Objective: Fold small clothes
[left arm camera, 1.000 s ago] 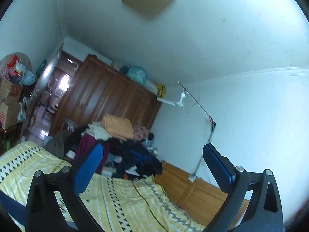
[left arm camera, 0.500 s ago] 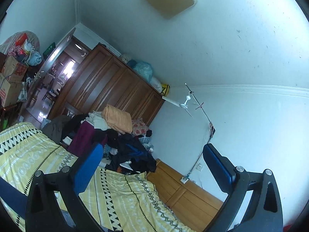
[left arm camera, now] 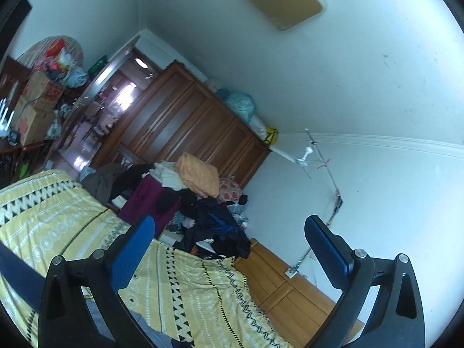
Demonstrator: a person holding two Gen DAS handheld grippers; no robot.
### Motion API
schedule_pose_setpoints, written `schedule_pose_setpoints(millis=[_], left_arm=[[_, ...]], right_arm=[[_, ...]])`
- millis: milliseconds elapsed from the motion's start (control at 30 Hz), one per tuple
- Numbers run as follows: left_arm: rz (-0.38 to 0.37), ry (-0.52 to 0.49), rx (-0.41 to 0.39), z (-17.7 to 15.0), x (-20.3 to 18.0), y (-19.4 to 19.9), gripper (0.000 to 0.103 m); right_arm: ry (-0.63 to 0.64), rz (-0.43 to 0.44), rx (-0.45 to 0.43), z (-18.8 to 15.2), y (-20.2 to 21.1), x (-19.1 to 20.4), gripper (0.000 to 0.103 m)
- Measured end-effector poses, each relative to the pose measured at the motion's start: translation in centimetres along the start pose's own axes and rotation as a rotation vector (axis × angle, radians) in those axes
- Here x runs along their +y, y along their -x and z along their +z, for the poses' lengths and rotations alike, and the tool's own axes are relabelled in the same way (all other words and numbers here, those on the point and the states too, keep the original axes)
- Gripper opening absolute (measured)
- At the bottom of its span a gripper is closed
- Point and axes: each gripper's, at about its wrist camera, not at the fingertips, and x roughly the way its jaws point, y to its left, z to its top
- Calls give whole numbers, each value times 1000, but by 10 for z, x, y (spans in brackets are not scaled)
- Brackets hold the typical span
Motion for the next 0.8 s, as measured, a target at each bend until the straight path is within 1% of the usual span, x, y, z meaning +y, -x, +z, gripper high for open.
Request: schedule_pose_setpoints(millis=[33,100,133,167,233,267,333,400,467,500,533,567,600,633,700,733,767,800], left_arm=[[16,6,15,-2,8,-2,103],[52,9,29,-9,28,-4,103],[70,2,33,-15,38,-3,103],[88,-11,42,-21,49,-2,103],[126,-51,73,-34,73,-2,103],[148,-63,86,-39,86,1,103],[221,-88,97,-51,118,8,103],[308,-108,94,-61,157,18,103],[415,-126,83,-72,196,26,103],[471,-108,80,-79,221,31,103],[521,-54,86,-89,255,35,103],[559,-9,100,-100,285,36,103],[603,43,119,-113,318,37,103],[642,81,138,-126,348,36,103],[725,128,200,-158,414,31,102],[753,153,238,-177,448,31,101],[760,201,278,-194,483,29,100],[748,257,300,-209,513,29,94]], right_arm=[[-15,-22,-31,-4,19,-6,103],[-38,-99,-83,-14,61,-20,103],[-53,-141,-119,-19,84,-25,103],[-68,-171,-144,-19,99,-26,103],[-105,-226,-229,-21,144,-28,103],[-114,-233,-270,-19,164,-26,103],[-122,-251,-355,-13,200,-18,103],[-130,-226,-409,-6,225,-9,103],[-161,-220,-411,0,234,-3,103],[-157,-213,-403,2,234,-2,103],[-147,-214,-388,4,229,0,103],[-132,-244,-355,8,220,0,103],[-110,-297,-338,9,214,-2,103],[-79,-374,-337,13,205,-5,103],[-68,-468,-360,17,199,-16,103],[-85,-489,-373,21,195,-24,103],[-104,-496,-384,24,196,-32,103],[-130,-506,-393,27,194,-43,103]])
